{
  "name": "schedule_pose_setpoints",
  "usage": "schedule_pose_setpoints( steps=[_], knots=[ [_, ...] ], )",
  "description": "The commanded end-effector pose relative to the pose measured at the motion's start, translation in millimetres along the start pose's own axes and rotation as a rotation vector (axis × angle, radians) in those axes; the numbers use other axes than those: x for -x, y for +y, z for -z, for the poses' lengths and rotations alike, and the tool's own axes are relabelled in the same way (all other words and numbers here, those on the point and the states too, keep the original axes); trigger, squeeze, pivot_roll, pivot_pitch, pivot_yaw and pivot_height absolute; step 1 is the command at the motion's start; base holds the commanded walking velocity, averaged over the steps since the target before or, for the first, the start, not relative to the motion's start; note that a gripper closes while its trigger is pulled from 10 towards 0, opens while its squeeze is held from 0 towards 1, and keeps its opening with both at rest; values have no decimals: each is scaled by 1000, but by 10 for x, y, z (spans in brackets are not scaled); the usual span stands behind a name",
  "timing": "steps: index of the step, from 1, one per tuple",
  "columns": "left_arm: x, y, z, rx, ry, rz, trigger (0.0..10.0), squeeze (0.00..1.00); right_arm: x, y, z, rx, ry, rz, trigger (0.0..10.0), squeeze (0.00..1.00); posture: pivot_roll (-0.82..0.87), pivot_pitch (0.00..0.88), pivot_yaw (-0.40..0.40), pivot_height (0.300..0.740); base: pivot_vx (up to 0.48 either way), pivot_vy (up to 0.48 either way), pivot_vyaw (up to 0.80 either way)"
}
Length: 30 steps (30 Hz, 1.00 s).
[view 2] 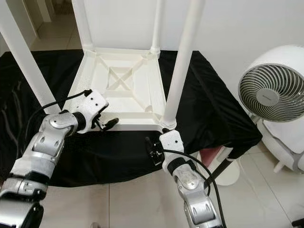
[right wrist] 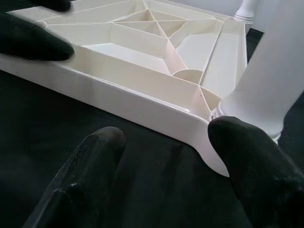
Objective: Building children table
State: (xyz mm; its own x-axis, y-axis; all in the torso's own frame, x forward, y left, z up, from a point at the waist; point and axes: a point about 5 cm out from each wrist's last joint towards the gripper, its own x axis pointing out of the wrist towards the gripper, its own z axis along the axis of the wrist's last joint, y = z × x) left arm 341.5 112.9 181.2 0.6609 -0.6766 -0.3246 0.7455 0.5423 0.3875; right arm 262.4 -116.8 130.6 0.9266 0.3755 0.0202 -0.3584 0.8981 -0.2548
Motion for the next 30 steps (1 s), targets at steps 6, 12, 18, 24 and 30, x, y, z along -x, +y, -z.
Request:
schedule_pose_setpoints(
  steps=[6, 12, 18, 24, 30],
  knots=[
    [79, 196, 55, 6, 28, -79, 10000, 0, 19, -33, -26, 13, -6, 0, 10000, 0, -43, 98, -7, 740, 0, 0, 0],
    [358, 256, 385, -72, 145, -68, 10000, 0, -41, -13, -283, 34, -94, -69, 10000, 0, -49, 92, -15, 740, 0, 0, 0],
    [349, 214, 481, -103, 185, -26, 10000, 0, -129, 23, -468, 42, -150, -173, 10000, 0, -38, 91, -35, 740, 0, 0, 0],
    [155, 281, 402, -100, 173, -35, 10000, 0, -178, -55, -466, 67, -142, -191, 10000, 0, -35, 92, -45, 740, 0, 0, 0],
    [76, 220, 340, -90, 147, 42, 10000, 0, -109, -6, -369, 53, -101, -192, 10000, 0, -48, 101, -31, 740, 0, 0, 0]
  ],
)
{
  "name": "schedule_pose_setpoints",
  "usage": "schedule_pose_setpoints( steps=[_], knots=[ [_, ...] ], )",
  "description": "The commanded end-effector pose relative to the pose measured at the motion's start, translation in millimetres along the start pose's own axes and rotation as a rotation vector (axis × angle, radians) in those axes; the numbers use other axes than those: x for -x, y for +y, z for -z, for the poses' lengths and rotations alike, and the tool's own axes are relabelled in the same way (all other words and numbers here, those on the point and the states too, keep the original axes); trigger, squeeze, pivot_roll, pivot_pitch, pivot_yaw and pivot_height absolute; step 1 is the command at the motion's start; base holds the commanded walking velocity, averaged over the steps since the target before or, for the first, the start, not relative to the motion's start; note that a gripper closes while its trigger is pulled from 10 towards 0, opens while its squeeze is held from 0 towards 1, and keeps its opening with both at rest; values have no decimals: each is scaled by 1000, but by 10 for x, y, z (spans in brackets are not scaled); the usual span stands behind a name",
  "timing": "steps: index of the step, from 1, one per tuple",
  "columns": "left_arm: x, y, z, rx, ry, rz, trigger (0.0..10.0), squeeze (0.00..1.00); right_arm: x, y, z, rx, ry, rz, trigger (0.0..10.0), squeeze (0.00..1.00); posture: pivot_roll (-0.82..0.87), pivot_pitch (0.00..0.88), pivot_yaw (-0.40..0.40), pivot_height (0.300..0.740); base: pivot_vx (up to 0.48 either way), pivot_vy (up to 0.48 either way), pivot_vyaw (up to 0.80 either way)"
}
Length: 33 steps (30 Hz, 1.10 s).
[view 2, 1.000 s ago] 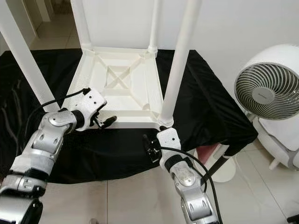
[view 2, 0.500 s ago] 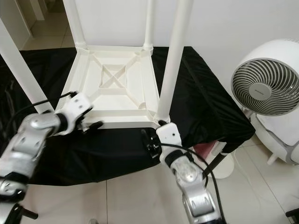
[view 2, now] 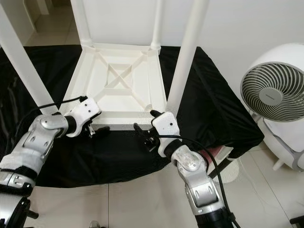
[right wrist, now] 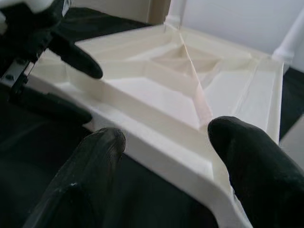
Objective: Building children table
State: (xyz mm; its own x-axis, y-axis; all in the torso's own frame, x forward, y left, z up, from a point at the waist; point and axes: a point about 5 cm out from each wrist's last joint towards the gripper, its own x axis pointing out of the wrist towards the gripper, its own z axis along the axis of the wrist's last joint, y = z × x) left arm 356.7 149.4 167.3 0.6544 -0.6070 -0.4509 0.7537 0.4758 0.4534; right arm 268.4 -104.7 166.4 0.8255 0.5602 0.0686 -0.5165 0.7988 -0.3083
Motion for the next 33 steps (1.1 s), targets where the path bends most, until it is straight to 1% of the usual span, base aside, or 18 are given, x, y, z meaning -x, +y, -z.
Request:
schedule_pose_setpoints(
  steps=[1, 2, 4, 11, 12, 14, 15, 18, 19, 20, 22, 23, 28, 31, 33],
  knots=[
    [-36, -64, 28, -9, 8, 39, 10000, 0, 12, 11, 11, 3, 12, -3, 10000, 0, -50, 103, -27, 740, 0, 0, 0],
    [-63, -112, 70, -6, 19, 64, 10000, 0, 45, 24, 48, -2, 33, -2, 10000, 0, -55, 107, -22, 740, 0, 0, 0],
    [-96, -151, 103, 2, 26, 82, 10000, 0, 69, 23, 66, -7, 44, 1, 10000, 0, -58, 114, -17, 740, 0, 0, 0],
    [-176, -157, 152, 34, 35, 91, 10000, 0, 92, 17, 68, -9, 50, 3, 10000, 0, -66, 125, -10, 740, 0, 0, 0],
    [-188, -136, 148, 51, 33, 78, 6275, 0, 97, 19, 70, -10, 52, 7, 10000, 0, -69, 131, -7, 740, 0, 0, 0],
    [-188, -136, 148, 51, 33, 78, 6275, 0, 97, 19, 70, -10, 52, 7, 10000, 0, -69, 131, -7, 740, 0, 0, 0],
    [-198, -101, 130, 65, 25, 64, 3843, 0, 103, 24, 71, -12, 55, 11, 10000, 0, -68, 134, -7, 740, 0, 0, 0],
    [-199, -90, 121, 65, 22, 61, 3843, 0, 104, 27, 72, -13, 56, 12, 10000, 0, -68, 134, -7, 740, 0, 0, 0],
    [-196, -79, 104, 60, 16, 62, 3412, 0, 103, 31, 72, -15, 56, 12, 10000, 0, -66, 134, -6, 740, 0, 0, 0],
    [-195, -72, 91, 56, 11, 65, 2549, 0, 102, 34, 72, -16, 56, 12, 10000, 0, -66, 134, -6, 740, 0, 0, 0],
    [-195, -72, 91, 56, 11, 65, 2549, 0, 102, 34, 72, -16, 56, 12, 10000, 0, -66, 134, -6, 740, 0, 0, 0],
    [-193, -71, 84, 50, 6, 69, 0, 0, 95, 41, 72, -18, 55, 12, 10000, 0, -62, 134, -5, 740, 0, 0, 0],
    [-175, -81, 75, 51, -17, 88, 0, 0, 81, 58, 71, -22, 53, 11, 10000, 0, -60, 134, -2, 740, 0, 0, 0],
    [-127, -95, 49, 62, -53, 116, 0, 0, 78, 63, 71, -23, 52, 11, 10000, 0, -57, 134, -2, 740, 0, 0, 0],
    [-127, -95, 49, 62, -53, 116, 0, 0, 78, 63, 71, -23, 52, 11, 10000, 0, -57, 134, -2, 740, 0, 0, 0]
  ],
)
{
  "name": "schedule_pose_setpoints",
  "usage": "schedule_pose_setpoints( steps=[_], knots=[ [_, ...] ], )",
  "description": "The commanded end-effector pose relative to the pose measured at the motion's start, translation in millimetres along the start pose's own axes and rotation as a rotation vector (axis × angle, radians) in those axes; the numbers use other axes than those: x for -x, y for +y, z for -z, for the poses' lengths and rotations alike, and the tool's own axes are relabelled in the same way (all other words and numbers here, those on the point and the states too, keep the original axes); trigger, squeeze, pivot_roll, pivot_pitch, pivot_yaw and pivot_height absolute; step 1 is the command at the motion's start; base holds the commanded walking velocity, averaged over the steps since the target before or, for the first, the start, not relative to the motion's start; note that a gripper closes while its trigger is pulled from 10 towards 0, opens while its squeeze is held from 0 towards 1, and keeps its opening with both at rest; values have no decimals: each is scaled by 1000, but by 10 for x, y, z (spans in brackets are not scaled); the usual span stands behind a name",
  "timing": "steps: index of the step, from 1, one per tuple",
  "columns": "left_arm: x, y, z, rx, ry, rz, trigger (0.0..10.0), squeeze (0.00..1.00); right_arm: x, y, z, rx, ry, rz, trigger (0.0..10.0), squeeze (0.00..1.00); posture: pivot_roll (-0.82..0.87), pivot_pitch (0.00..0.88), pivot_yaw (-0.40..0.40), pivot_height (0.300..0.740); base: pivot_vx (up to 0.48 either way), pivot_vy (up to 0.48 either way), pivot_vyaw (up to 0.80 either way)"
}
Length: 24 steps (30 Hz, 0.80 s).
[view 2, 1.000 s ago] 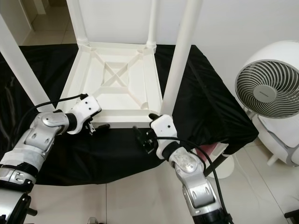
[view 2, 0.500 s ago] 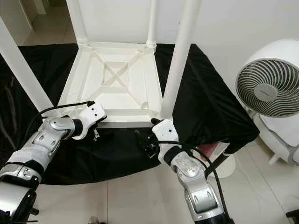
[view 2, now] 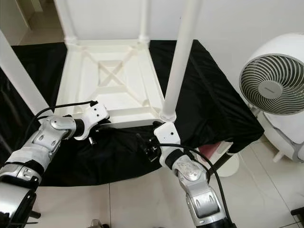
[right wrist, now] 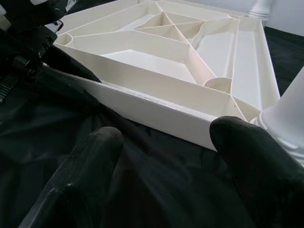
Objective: Building children table
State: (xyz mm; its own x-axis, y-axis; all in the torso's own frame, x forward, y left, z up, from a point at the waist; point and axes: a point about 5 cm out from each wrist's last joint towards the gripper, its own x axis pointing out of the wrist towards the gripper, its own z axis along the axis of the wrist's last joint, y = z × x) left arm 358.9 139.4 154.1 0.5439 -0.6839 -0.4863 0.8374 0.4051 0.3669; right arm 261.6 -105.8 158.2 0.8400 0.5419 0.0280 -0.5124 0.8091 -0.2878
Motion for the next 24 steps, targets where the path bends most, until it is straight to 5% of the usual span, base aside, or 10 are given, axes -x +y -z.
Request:
schedule_pose_setpoints(
  steps=[1, 2, 3, 11, 12, 13, 14, 20, 21, 24],
  knots=[
    [33, -23, -8, 33, -50, 0, 0, 0, 9, 14, 8, -3, 6, 1, 10000, 0, -57, 134, -2, 740, 0, 0, 0],
    [33, -23, -8, 33, -50, 0, 0, 0, 9, 14, 8, -3, 6, 1, 10000, 0, -57, 134, -2, 740, 0, 0, 0],
    [80, -58, -35, 5, -68, 30, 10000, 0, 8, 15, 12, -3, 7, 1, 10000, 0, -49, 133, -4, 740, 0, 0, 0],
    [139, -94, -45, -74, -74, 45, 10000, 0, -8, 20, 15, -4, 7, -1, 10000, 0, -45, 131, -7, 740, 0, 0, 0],
    [147, -93, -37, -106, -70, 46, 10000, 498, -13, 19, 13, -5, 6, -1, 10000, 0, -45, 130, -8, 740, 0, 0, 0],
    [147, -93, -37, -106, -70, 46, 10000, 498, -13, 19, 13, -5, 6, -1, 10000, 0, -45, 130, -8, 740, 0, 0, 0],
    [156, -90, -30, -137, -64, 47, 10000, 1000, -16, 19, 12, -5, 6, -1, 10000, 0, -45, 130, -8, 740, 0, 0, 0],
    [245, -80, -38, -184, -59, 98, 10000, 1000, -11, 10, 12, -4, 7, 2, 10000, 0, -49, 128, -9, 740, 0, 0, 0],
    [309, -71, -53, -188, -65, 128, 10000, 0, -8, 7, 13, -3, 8, 4, 10000, 0, -49, 126, -8, 740, 0, 0, 0],
    [435, -56, -112, -172, -101, 169, 10000, 0, -4, 3, 19, -3, 9, 6, 10000, 0, -47, 122, -8, 740, 0, 0, 0]
  ],
)
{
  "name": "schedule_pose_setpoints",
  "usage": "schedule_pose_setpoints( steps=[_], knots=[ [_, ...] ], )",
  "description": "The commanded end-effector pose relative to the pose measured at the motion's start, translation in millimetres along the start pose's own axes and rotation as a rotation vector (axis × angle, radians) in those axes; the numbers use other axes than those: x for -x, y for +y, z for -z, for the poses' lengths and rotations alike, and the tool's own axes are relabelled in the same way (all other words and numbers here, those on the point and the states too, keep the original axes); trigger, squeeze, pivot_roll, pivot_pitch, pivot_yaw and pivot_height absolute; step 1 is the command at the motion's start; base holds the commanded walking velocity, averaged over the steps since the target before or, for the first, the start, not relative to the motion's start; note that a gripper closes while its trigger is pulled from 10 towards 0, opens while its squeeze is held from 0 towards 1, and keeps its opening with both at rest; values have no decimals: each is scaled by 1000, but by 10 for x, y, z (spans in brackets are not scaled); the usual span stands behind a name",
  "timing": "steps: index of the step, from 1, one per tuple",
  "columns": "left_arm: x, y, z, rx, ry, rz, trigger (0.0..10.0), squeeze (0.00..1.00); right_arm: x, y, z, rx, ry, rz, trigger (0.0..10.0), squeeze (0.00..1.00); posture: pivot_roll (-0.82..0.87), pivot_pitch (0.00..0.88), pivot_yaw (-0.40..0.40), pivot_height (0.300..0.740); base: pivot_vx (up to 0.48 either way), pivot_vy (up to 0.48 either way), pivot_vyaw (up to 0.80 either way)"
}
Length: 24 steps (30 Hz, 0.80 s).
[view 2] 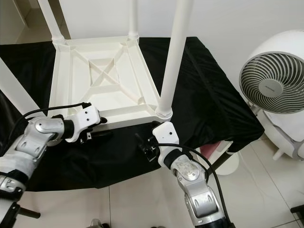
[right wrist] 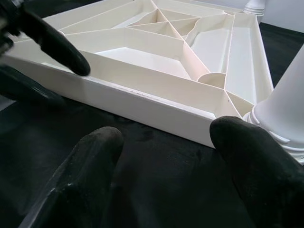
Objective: Building children table
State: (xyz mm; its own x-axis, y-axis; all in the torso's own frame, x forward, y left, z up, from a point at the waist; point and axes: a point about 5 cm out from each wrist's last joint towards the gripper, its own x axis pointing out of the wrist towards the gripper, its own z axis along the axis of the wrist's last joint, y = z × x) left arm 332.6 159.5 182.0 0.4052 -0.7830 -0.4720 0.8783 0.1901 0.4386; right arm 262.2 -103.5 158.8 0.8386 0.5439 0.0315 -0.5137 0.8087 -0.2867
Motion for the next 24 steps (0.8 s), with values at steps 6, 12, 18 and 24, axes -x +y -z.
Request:
schedule_pose_setpoints(
  steps=[6, 12, 18, 24],
  knots=[
    [-16, 113, -150, 89, -61, -90, 10000, 0, 93, -17, 171, 14, 66, -4, 10000, 0, -32, 115, -13, 740, 0, 0, 0],
    [-277, 110, -176, 118, -67, -138, 10000, 0, 152, -3, 308, 0, 119, -3, 10000, 0, -32, 115, -13, 740, 0, 0, 0],
    [-480, 135, -149, 136, -9, -199, 10000, 0, 250, -27, 402, 3, 154, 27, 10000, 0, -59, 109, -4, 740, 0, 0, 0],
    [-449, 331, -167, 191, 17, -395, 10000, 0, 264, -29, 346, 2, 129, 24, 10000, 0, -64, 106, 1, 740, 0, 0, 0]
  ],
)
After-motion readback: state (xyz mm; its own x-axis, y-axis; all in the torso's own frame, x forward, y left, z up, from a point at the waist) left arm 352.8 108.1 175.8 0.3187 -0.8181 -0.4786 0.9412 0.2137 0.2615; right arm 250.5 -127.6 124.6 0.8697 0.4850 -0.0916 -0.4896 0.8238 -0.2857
